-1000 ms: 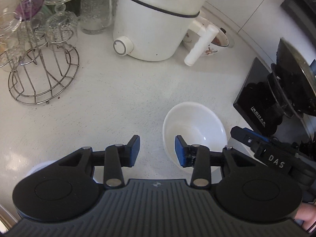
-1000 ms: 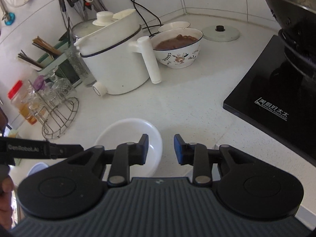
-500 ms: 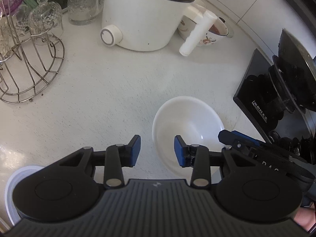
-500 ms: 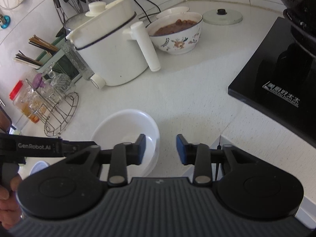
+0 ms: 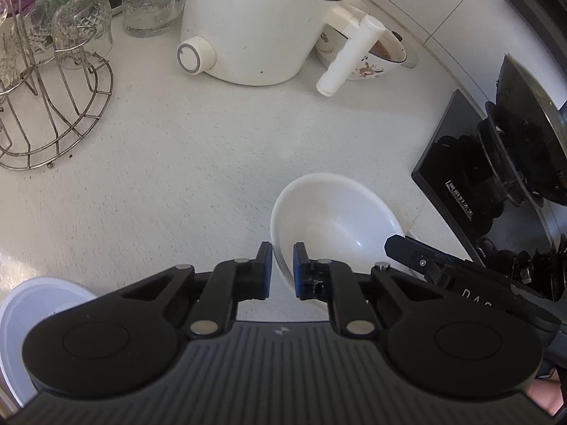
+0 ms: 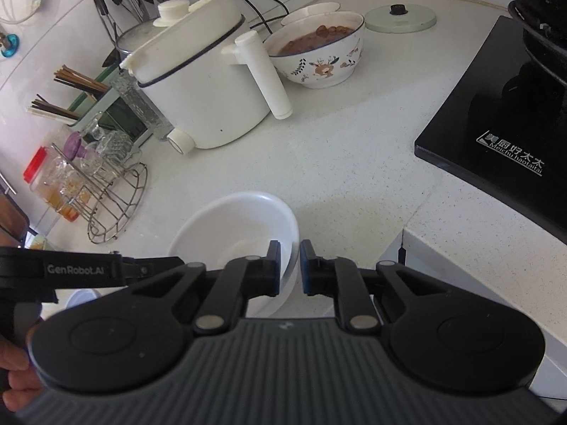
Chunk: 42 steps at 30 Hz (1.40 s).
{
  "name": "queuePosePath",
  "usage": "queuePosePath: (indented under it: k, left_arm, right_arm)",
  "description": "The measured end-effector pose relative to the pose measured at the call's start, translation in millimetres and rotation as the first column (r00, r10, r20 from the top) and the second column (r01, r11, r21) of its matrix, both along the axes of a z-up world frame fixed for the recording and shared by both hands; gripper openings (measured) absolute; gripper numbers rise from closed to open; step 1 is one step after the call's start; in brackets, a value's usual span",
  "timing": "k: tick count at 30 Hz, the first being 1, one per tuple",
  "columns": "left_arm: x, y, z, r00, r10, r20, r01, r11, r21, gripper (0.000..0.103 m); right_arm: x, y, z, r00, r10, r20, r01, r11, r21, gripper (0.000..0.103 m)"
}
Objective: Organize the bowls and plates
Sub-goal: 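Close both tools on the rim of the white ceramic bowl, then lift the white ceramic bowl with both tools toward the plate stack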
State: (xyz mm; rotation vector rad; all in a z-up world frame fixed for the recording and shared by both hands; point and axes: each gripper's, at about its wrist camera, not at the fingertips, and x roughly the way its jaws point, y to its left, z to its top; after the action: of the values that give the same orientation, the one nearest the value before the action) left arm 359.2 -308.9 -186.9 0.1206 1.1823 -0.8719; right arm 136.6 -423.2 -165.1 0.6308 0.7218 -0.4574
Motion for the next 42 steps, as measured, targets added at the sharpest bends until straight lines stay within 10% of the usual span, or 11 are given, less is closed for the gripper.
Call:
queuePosePath:
  k: [42]
  left_arm:
    - [4.0,116.8,95.6,0.985,0.172,0.025,-0.166,0.974,-0.153,0.015]
  right_arm:
    - [15.8,61.3,66.5,0.981,0.118,0.155,-0.128,0.99,0.058,0.014]
